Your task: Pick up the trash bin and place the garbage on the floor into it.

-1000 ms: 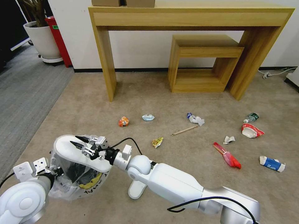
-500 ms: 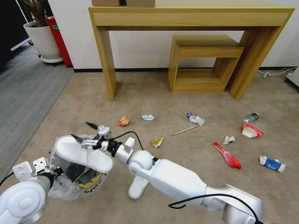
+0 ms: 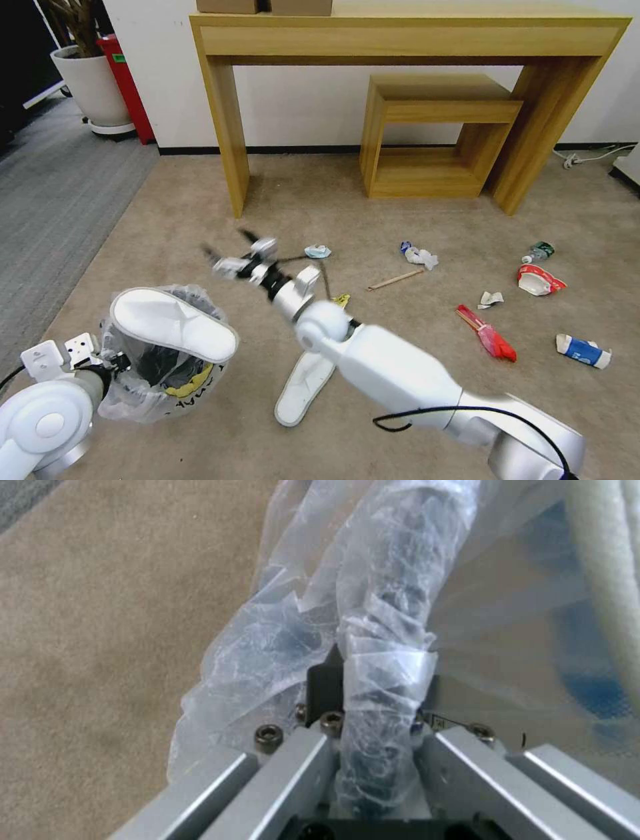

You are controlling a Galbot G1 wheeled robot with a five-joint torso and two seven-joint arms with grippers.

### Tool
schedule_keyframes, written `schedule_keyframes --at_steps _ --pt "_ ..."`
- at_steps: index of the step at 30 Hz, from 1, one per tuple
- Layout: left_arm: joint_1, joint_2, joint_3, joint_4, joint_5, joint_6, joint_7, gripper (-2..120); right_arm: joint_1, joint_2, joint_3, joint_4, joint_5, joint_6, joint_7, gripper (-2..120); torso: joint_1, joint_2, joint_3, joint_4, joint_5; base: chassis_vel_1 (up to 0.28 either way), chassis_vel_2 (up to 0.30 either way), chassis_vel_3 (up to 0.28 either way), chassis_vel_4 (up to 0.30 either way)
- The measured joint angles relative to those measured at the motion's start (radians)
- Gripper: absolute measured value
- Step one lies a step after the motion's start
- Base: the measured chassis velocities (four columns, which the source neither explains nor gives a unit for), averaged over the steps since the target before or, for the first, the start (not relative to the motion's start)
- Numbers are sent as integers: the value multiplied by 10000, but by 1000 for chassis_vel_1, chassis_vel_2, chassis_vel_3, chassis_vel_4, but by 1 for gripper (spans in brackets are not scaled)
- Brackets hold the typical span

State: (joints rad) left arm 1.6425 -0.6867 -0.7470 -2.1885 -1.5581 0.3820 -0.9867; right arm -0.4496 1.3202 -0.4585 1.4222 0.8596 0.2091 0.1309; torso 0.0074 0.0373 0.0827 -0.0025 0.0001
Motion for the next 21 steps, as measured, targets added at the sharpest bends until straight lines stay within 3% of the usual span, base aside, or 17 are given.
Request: schedule_keyframes --at_steps 6,13,15,21 --pt "-82 15 92 85 0 0 22 0 -311 -706 134 359 65 23 -570 100 0 0 0 -2 0 0 0 0 0" --pt "-51 18 112 78 42 0 32 0 -280 -717 -211 621 227 259 -1589 100 0 0 -1 4 0 0 0 0 0" --pt "2 -17 113 20 102 2 37 0 -124 -687 -676 665 348 370 -2465 100 0 0 0 2 -1 0 0 0 0" --pt "52 -34 65 -4 159 2 42 0 66 -516 -1662 785 190 466 -2930 100 0 1 -1 4 -2 0 0 0 0"
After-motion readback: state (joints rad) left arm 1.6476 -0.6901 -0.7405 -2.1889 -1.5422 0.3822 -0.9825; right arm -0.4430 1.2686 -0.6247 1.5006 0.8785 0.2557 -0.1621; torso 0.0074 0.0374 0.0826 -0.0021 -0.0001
